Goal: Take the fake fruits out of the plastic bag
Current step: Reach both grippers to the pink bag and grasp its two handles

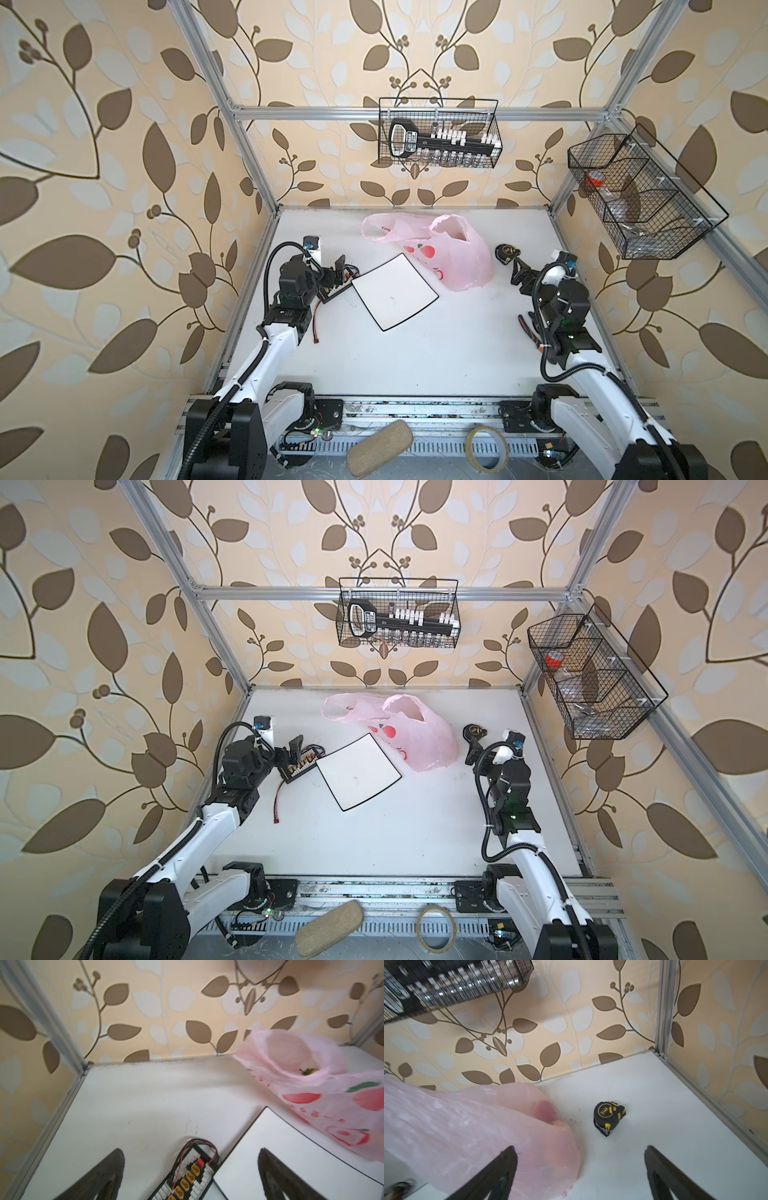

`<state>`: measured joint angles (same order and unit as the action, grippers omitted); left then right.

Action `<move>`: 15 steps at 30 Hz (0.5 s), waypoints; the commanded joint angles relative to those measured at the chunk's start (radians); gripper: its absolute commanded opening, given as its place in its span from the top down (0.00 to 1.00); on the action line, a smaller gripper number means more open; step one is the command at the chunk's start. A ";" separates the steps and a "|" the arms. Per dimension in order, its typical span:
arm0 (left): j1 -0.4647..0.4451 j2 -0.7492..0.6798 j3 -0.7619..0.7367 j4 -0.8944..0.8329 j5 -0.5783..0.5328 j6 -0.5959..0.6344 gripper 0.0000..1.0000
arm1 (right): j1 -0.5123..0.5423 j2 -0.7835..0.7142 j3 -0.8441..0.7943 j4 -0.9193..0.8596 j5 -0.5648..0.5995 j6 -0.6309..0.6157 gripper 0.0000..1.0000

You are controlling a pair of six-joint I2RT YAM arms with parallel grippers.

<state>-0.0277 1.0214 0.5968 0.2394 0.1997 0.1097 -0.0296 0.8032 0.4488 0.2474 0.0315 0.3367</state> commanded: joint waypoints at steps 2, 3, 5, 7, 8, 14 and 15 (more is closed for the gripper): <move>-0.019 -0.001 0.159 -0.196 0.295 0.174 0.02 | -0.001 -0.061 0.183 -0.376 -0.115 0.219 0.13; -0.030 0.008 0.189 -0.217 0.325 0.212 0.03 | 0.004 -0.060 0.225 -0.422 -0.140 0.261 0.15; -0.062 0.027 0.241 -0.251 0.348 0.294 0.02 | 0.020 -0.042 0.315 -0.507 -0.184 0.329 0.17; -0.097 0.060 0.294 -0.282 0.333 0.365 0.01 | 0.065 0.000 0.424 -0.584 -0.207 0.371 0.17; -0.112 0.084 0.324 -0.292 0.312 0.403 0.01 | 0.106 0.035 0.491 -0.622 -0.207 0.379 0.17; -0.132 0.249 0.499 -0.410 0.286 0.722 0.01 | 0.403 0.207 0.758 -0.719 -0.109 0.372 0.16; -0.137 0.273 0.520 -0.437 0.287 0.798 0.01 | 0.435 0.226 0.776 -0.716 -0.104 0.373 0.16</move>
<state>-0.1570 1.2526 1.0489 -0.0944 0.4648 0.6365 0.3378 0.9943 1.1675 -0.3679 -0.1062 0.6819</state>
